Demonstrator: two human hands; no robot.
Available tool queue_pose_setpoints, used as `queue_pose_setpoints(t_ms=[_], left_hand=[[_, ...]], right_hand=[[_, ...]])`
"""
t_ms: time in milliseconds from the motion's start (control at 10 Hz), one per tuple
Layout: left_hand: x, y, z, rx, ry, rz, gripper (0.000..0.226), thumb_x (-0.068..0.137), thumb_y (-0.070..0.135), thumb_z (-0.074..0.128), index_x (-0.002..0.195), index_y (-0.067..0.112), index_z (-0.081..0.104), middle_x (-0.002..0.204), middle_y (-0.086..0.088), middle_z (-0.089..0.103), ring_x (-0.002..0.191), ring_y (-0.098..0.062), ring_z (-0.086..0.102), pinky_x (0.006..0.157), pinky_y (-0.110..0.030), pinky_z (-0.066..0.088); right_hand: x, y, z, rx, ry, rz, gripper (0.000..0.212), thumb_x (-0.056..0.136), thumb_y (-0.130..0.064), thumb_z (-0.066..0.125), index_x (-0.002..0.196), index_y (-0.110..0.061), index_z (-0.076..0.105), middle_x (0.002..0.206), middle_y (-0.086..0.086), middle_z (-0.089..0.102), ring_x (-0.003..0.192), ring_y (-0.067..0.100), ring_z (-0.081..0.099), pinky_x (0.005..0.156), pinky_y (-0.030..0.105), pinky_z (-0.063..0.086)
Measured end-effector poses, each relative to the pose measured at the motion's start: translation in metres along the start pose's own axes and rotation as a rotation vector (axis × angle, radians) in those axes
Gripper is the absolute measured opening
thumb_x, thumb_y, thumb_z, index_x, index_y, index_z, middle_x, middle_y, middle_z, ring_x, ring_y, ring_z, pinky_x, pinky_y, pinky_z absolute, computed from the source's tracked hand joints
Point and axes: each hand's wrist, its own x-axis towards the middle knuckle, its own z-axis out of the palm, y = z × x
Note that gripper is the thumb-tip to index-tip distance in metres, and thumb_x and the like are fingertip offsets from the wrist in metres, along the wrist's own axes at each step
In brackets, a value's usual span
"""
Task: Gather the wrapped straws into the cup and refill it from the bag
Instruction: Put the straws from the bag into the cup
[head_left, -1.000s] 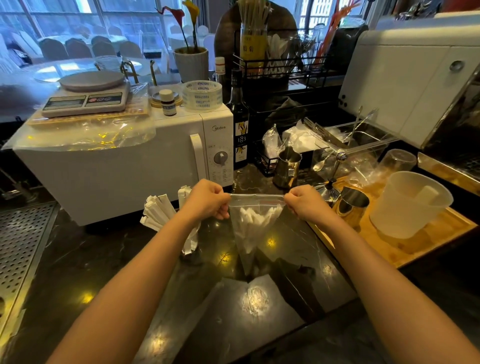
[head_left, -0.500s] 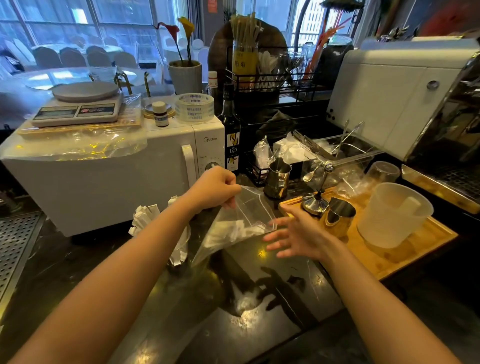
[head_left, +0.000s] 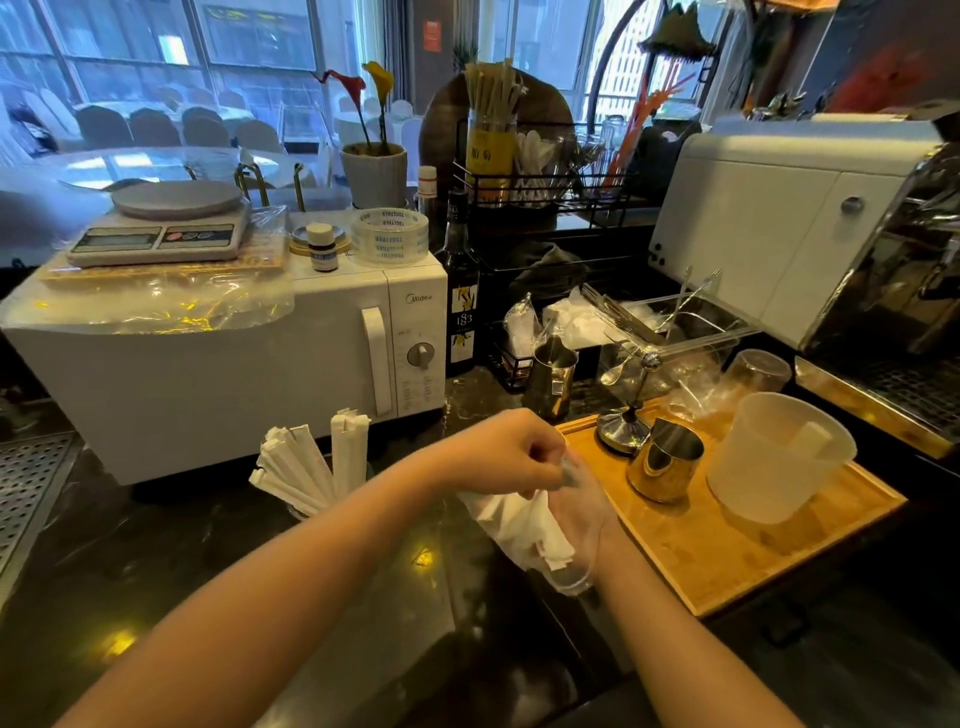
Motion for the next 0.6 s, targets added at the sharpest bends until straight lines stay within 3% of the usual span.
queue_pose_setpoints(t_ms=[100, 200, 300, 400, 500, 600], left_hand=[[-0.011, 0.002, -0.008, -0.102, -0.05, 0.028, 0.031, 0.086, 0.01, 0.058, 0.059, 0.021, 0.048, 0.063, 0.008, 0.048, 0.055, 0.005, 0.05, 0.055, -0.005, 0.045], [-0.024, -0.005, -0.021, -0.255, 0.082, 0.004, 0.019, 0.085, 0.016, 0.059, 0.07, 0.025, 0.052, 0.073, 0.009, 0.053, 0.063, 0.005, 0.052, 0.062, -0.012, 0.047], [-0.032, -0.025, -0.036, -0.469, 0.541, -0.155, 0.014, 0.086, 0.018, 0.059, 0.097, 0.021, 0.051, 0.095, 0.001, 0.056, 0.089, -0.012, 0.056, 0.072, -0.02, 0.049], [-0.04, -0.055, -0.044, -0.789, 0.677, -0.379, 0.046, 0.085, 0.024, 0.06, 0.125, 0.015, 0.039, 0.12, -0.009, 0.05, 0.107, -0.023, 0.054, 0.08, -0.031, 0.05], [-0.05, -0.066, -0.042, -0.987, 0.436, -0.437, 0.037, 0.081, 0.035, 0.059, 0.113, 0.019, 0.052, 0.117, -0.013, 0.057, 0.099, -0.026, 0.06, 0.076, -0.037, 0.052], [-0.057, -0.066, -0.041, -1.095, 0.298, -0.374, 0.029, 0.082, 0.038, 0.053, 0.106, 0.023, 0.06, 0.099, -0.008, 0.061, 0.081, -0.021, 0.062, 0.073, -0.034, 0.054]], right_hand=[[-0.024, -0.008, 0.02, 0.144, -0.195, -0.077, 0.037, 0.085, -0.017, 0.047, 0.06, -0.009, 0.073, 0.06, 0.007, 0.072, 0.055, 0.015, 0.069, 0.044, 0.019, 0.055], [-0.028, -0.013, 0.029, 0.085, -0.269, -0.089, 0.028, 0.057, -0.027, 0.065, 0.067, -0.006, 0.079, 0.066, 0.013, 0.075, 0.059, 0.023, 0.073, 0.048, 0.03, 0.058], [-0.018, -0.02, 0.03, 0.003, -0.297, -0.019, 0.026, 0.065, -0.023, 0.062, 0.062, -0.003, 0.078, 0.063, 0.013, 0.074, 0.056, 0.024, 0.072, 0.047, 0.031, 0.058], [-0.017, -0.032, 0.047, 0.04, -0.322, -0.015, 0.038, 0.044, -0.016, 0.084, 0.076, 0.003, 0.076, 0.071, 0.018, 0.073, 0.062, 0.029, 0.073, 0.056, 0.039, 0.061], [-0.014, -0.04, 0.069, -0.023, -0.358, -0.018, 0.023, 0.071, -0.02, 0.068, 0.066, 0.0, 0.077, 0.063, 0.012, 0.073, 0.056, 0.021, 0.072, 0.052, 0.029, 0.06], [-0.004, -0.043, 0.098, -0.06, -0.362, -0.001, 0.023, 0.081, -0.023, 0.058, 0.08, -0.005, 0.071, 0.068, 0.01, 0.07, 0.063, 0.02, 0.069, 0.06, 0.028, 0.058]])
